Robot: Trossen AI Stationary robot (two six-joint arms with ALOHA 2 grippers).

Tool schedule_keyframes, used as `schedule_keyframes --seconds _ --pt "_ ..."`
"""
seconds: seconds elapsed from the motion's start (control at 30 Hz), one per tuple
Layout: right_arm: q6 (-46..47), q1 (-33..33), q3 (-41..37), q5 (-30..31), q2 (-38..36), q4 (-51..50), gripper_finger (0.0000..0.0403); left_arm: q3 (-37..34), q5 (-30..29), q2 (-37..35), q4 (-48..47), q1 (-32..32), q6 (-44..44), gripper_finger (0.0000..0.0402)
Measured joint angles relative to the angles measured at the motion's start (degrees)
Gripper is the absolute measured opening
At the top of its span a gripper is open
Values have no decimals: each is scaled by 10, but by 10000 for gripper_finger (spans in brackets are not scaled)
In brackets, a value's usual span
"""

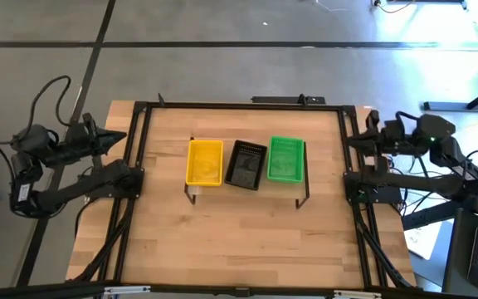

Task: Stack baskets on shelf by color
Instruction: Return to Home Position

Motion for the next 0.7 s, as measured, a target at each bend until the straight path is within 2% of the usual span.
schedule_keyframes --seconds 0.33,0.5,0.7 --pt "19 0 -87 30 -145 9 0 -58 -13 -62 8 0 -29 0" --pt "34 0 -128 45 -210 11 0 -67 -14 -63 19 0 -26 0" --pt "14 0 -153 45 -200 38 0 -107 -6 -63 85 -3 -19 0"
